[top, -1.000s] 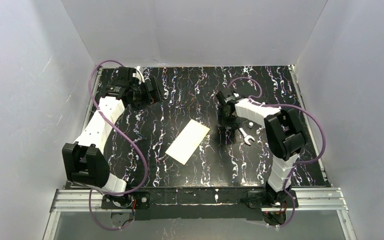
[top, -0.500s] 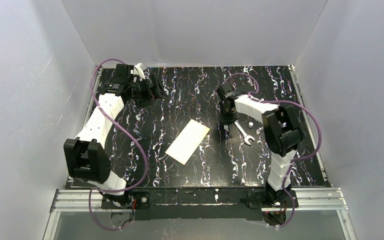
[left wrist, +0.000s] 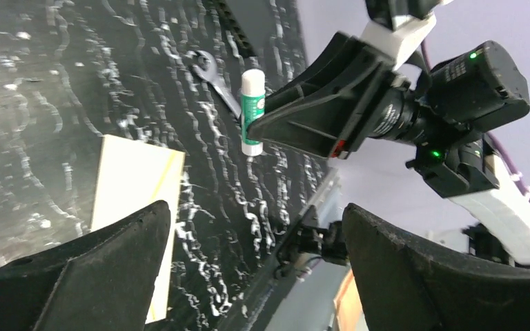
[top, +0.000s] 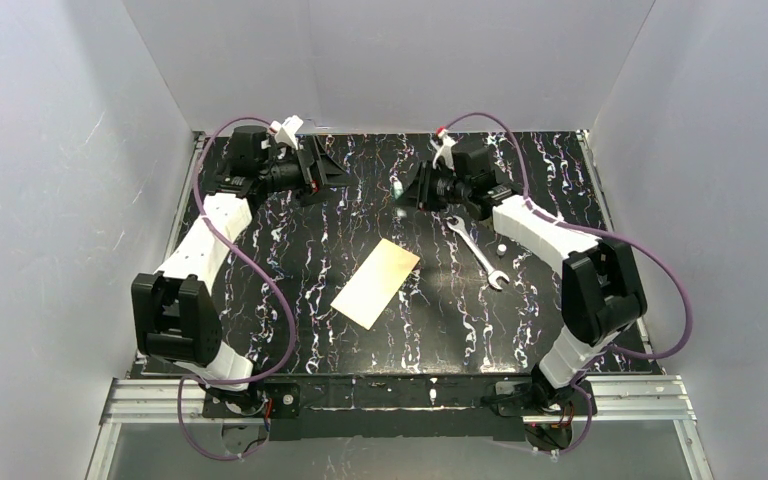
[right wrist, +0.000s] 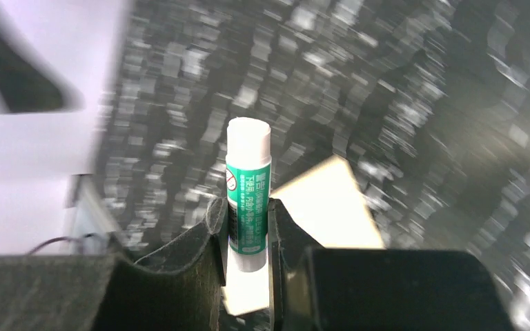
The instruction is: Place the letter into the envelope and seal it
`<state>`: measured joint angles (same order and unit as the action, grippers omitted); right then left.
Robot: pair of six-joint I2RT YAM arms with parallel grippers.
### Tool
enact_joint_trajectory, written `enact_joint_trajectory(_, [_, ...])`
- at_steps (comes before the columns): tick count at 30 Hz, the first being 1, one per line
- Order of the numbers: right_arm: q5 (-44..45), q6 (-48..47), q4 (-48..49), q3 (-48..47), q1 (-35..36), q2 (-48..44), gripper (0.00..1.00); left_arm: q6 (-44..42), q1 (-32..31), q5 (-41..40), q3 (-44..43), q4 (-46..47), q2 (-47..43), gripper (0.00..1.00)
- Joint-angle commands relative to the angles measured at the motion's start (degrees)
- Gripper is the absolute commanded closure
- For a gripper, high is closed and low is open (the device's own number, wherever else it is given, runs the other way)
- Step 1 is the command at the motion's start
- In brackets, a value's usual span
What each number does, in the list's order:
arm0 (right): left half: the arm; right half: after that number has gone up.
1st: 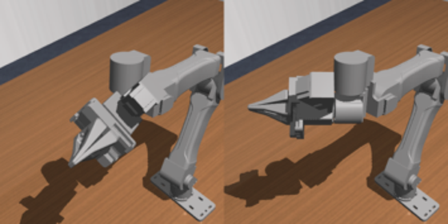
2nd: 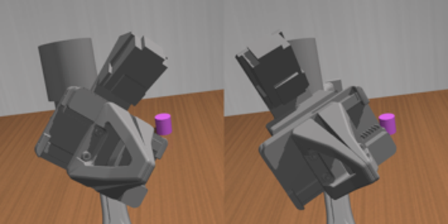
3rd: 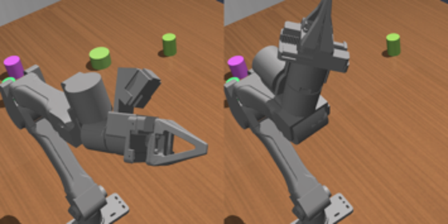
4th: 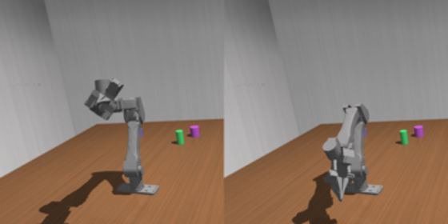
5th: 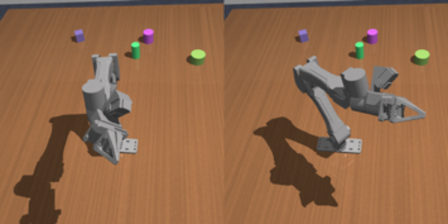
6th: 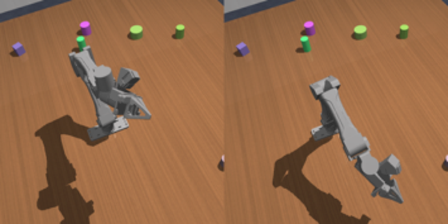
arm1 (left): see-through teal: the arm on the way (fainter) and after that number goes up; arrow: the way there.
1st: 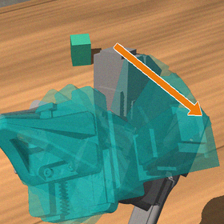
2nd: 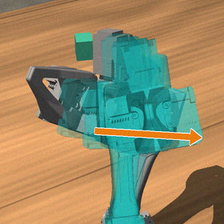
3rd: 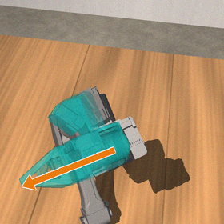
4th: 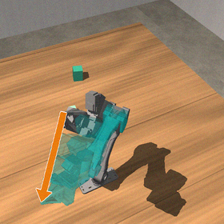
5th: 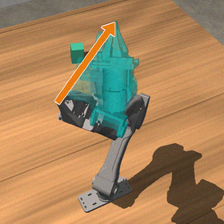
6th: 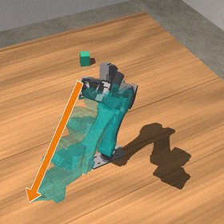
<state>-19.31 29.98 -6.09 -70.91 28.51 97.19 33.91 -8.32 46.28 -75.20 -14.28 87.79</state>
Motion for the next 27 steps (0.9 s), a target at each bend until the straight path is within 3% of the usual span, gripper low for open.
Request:
enact_joint_trajectory(1, [-19.8,11.0,22.7,-0.2,0.3,-1.6,0.87,12.3,-0.5,11.1,4.5,17.2,-1.8,0.09])
enact_joint_trajectory(3, [-22.3,13.2,24.8,-0.9,0.6,-1.2,0.86,16.6,-1.6,11.5,5.4,21.7,-1.6,0.09])
enact_joint_trajectory(8, [-25.1,16.9,30.5,-0.7,1.8,-1.8,0.84,15.7,-5.8,12.0,3.3,23.2,-0.9,0.11])
enact_joint_trajectory(16, [-26.5,20.4,35.5,0.8,3.3,-2.8,0.84,15.1,-7.1,8.8,4.4,23.3,-1.4,0.34])
enact_joint_trajectory(27, [-25.0,22.1,37.1,2.5,3.6,-3.2,0.95,17.6,-7.1,5.4,6.1,25.6,-3.6,0.76])
